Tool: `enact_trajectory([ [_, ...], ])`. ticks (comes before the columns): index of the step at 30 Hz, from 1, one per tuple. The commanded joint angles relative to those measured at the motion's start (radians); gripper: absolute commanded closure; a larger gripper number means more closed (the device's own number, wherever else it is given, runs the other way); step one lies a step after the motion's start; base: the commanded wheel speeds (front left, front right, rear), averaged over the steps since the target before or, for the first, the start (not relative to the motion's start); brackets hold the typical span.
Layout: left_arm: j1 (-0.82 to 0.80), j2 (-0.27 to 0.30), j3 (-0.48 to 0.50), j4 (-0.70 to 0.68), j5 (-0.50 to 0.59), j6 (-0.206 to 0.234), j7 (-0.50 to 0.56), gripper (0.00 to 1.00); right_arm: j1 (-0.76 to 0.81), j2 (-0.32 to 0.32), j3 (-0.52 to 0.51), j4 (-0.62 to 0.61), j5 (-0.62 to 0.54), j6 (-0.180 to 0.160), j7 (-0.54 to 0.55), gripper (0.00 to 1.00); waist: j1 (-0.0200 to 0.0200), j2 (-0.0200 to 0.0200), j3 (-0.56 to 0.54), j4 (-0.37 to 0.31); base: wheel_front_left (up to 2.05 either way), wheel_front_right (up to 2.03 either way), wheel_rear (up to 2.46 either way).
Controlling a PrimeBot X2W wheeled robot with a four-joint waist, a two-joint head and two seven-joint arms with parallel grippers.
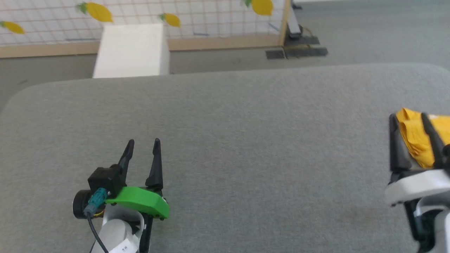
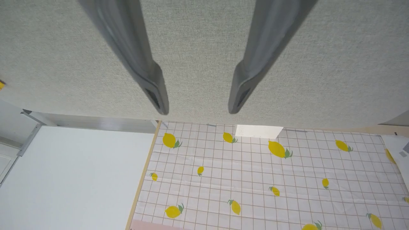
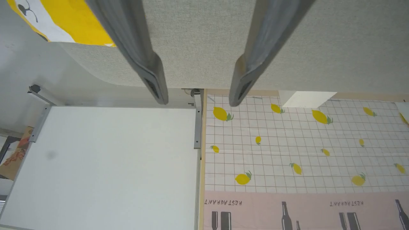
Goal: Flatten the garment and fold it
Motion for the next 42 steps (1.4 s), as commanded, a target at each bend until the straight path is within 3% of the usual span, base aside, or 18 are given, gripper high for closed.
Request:
enact_trajectory([
  [1, 0.013, -0.004, -0.005, 0.004, -0.005, -0.006, -0.004, 0.00, 0.031, 0.021, 0.013, -0.021, 0.008, -0.002, -0.008, 0.00, 0.0001, -0.0001, -0.063, 0.065, 0.00, 0.00, 0.00],
  [11, 0.040, -0.007, -0.034, 0.022, -0.013, -0.010, -0.004, 0.00, 0.143, 0.078, 0.056, -0.011, -0.003, -0.002, -0.040, 0.00, 0.0001, -0.0001, -0.094, 0.098, 0.00, 0.00, 0.00],
  [32, 0.065, -0.008, -0.065, 0.055, -0.036, 0.000, -0.005, 0.00, 0.180, 0.082, 0.087, 0.065, 0.047, -0.002, -0.075, 0.00, 0.0001, -0.0001, -0.118, 0.104, 0.00, 0.00, 0.00],
  [33, 0.058, -0.004, -0.064, 0.054, -0.026, -0.004, -0.001, 1.00, 0.171, 0.081, 0.086, 0.062, 0.041, 0.000, -0.066, 1.00, 0.0001, -0.0001, -0.118, 0.104, 0.00, 0.00, 0.00],
  [42, 0.057, -0.003, -0.062, 0.054, -0.025, -0.003, 0.001, 1.00, 0.170, 0.081, 0.086, 0.062, 0.041, 0.000, -0.064, 1.00, 0.0001, -0.0001, -0.118, 0.104, 0.00, 0.00, 0.00],
])
